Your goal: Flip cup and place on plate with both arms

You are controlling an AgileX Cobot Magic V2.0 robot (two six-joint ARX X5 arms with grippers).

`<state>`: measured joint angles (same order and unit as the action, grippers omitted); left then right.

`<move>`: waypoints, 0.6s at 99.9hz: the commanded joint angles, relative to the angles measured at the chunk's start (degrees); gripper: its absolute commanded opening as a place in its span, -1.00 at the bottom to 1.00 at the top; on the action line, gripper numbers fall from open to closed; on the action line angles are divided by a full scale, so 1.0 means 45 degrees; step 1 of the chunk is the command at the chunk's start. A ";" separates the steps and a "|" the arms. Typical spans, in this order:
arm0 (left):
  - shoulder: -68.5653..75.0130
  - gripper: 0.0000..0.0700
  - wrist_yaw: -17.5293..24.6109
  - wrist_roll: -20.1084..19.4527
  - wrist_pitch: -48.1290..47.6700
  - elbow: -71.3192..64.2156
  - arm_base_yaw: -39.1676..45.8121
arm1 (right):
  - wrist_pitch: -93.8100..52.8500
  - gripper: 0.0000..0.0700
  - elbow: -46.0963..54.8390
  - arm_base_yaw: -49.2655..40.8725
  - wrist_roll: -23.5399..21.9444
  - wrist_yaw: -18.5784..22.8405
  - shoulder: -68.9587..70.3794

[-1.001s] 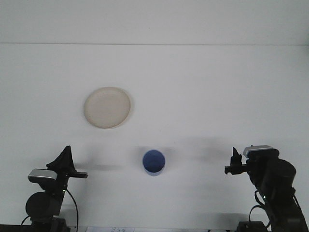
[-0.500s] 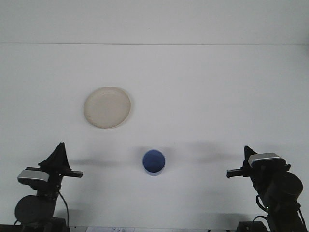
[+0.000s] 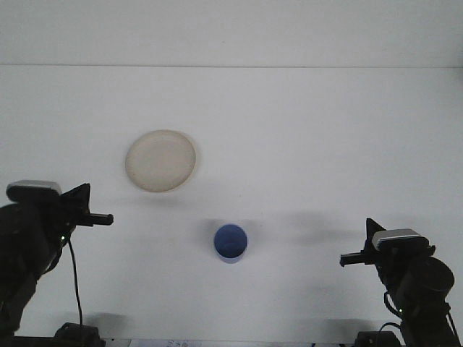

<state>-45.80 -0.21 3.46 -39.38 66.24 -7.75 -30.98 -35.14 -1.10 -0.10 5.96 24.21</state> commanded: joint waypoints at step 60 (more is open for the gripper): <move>-0.4012 0.15 0.2404 -0.0194 -0.1991 0.1613 -0.2001 | 0.0112 -1.00 -0.0083 -0.0010 -0.0121 0.0005 0.0058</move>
<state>-62.87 10.46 0.93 -48.80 72.38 -15.81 -30.96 -35.14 -1.10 -0.10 5.98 24.21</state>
